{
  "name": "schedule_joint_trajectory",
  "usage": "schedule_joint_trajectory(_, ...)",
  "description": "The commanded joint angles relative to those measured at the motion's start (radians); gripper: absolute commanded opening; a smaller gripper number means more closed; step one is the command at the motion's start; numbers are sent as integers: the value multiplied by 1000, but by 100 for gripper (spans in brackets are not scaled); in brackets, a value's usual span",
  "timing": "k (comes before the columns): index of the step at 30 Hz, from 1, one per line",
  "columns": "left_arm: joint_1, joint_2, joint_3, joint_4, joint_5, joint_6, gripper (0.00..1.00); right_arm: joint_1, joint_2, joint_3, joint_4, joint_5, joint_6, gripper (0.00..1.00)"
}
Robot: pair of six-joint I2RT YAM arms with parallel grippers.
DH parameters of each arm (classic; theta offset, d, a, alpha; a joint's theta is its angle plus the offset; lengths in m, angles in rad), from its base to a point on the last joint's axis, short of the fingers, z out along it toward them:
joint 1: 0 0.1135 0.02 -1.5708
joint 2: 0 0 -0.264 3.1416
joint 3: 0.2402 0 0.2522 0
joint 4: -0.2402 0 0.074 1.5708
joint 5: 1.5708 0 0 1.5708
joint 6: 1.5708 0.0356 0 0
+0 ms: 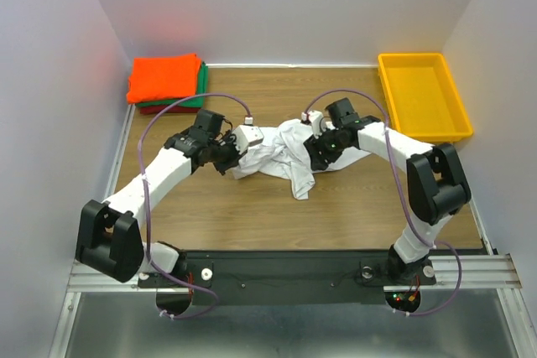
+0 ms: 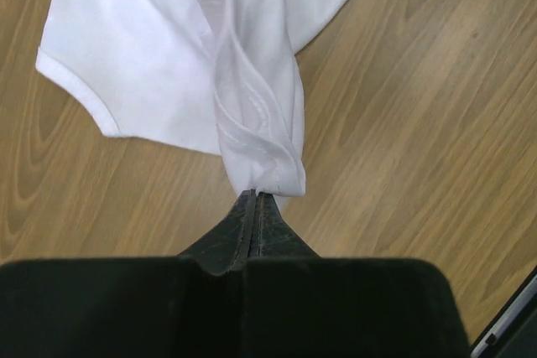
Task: Fold and stack the t-shirts
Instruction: Flatten the tshirt out
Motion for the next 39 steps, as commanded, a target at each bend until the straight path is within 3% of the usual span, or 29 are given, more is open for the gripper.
schedule_joint_trajectory(1,74,-4,60,-67,55,6,0,38,64,39,45,63,3,62)
schedule_joint_trajectory(2,94,1,73,-70,58,3,0,37,83,36,43,76,-3,61)
schedule_joint_trajectory(5,175,16,129,-88,76,3,0,40,74,11,43,119,-20,41)
schedule_joint_trajectory(6,191,19,149,-96,78,8,0,38,63,5,41,129,-20,30)
schedule_joint_trajectory(8,238,24,165,-110,87,19,0,37,14,-9,40,157,-17,17)
schedule_joint_trajectory(9,253,25,174,-113,89,26,0,37,-6,-12,37,165,-14,4)
schedule_joint_trajectory(10,270,28,179,-119,95,34,0,37,-55,-12,35,171,-11,1)
schedule_joint_trajectory(20,425,8,179,-174,104,118,0,29,-311,36,-98,316,-46,1)
schedule_joint_trajectory(27,519,-9,211,-191,119,154,0,-74,-343,63,-139,358,-137,1)
schedule_joint_trajectory(34,521,25,200,-164,183,117,0,-112,-218,100,-143,292,-150,1)
schedule_joint_trajectory(39,521,79,202,-110,188,78,0,-130,20,219,-91,274,-83,1)
